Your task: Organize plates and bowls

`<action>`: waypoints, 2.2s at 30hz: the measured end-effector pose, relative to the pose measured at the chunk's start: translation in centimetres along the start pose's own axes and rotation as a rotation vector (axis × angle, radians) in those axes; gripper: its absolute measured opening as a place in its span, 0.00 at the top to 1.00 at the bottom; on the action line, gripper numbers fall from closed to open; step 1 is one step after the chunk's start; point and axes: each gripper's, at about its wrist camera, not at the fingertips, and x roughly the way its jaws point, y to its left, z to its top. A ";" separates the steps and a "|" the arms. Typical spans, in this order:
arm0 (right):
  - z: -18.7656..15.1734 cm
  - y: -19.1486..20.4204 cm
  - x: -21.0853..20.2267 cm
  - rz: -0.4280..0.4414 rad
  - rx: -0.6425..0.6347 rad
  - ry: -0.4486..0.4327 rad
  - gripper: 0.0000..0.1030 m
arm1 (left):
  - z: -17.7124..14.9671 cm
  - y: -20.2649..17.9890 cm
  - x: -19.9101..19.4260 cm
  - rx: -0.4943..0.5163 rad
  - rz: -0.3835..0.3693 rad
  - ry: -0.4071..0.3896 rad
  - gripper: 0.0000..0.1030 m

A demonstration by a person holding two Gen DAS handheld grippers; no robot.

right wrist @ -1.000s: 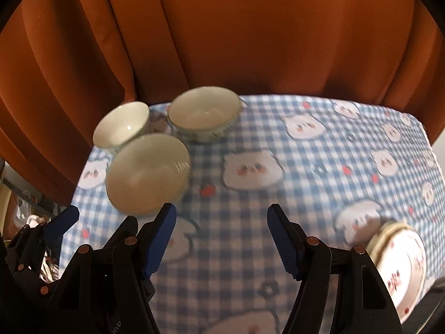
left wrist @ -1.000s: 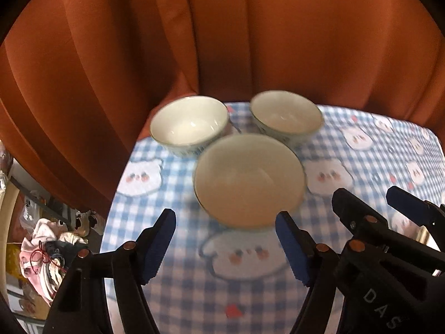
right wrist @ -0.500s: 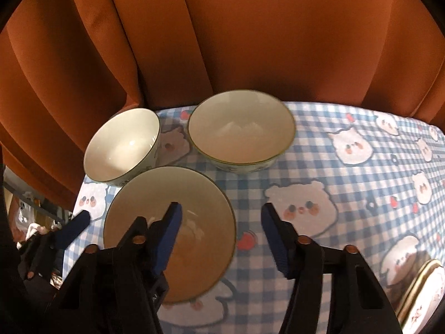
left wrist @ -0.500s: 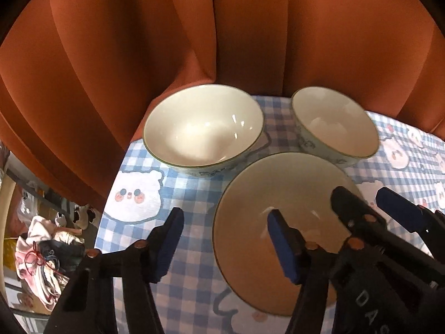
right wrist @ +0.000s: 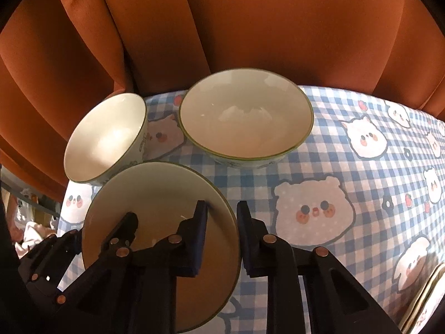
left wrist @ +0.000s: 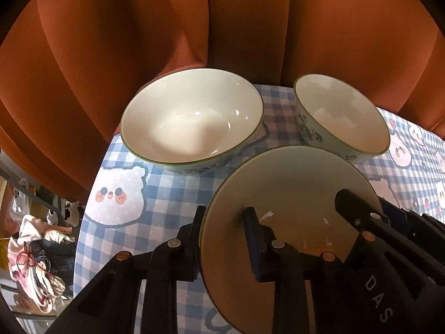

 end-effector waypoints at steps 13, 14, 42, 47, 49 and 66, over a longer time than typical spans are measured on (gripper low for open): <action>-1.9 -0.7 -4.0 -0.040 0.031 -0.020 0.76 | -1.6 -1.8 -3.8 0.056 -0.048 -0.009 0.75; -2.2 -0.9 -4.4 -0.043 0.037 -0.022 0.76 | -2.0 -2.1 -4.3 0.062 -0.053 -0.011 0.75; -14.9 -10.5 -15.3 -0.087 0.074 -0.035 0.76 | -14.4 -11.3 -13.3 0.089 -0.091 -0.002 0.75; -16.7 -12.3 -15.5 -0.071 0.039 -0.024 0.76 | -16.2 -12.8 -13.3 0.061 -0.070 0.011 0.75; -17.4 -12.9 -15.5 -0.060 0.029 -0.018 0.76 | -16.7 -13.3 -13.2 0.056 -0.061 0.015 0.75; -19.4 -16.1 -13.5 0.014 -0.048 0.033 0.76 | -19.6 -15.9 -11.9 -0.012 0.028 0.043 0.75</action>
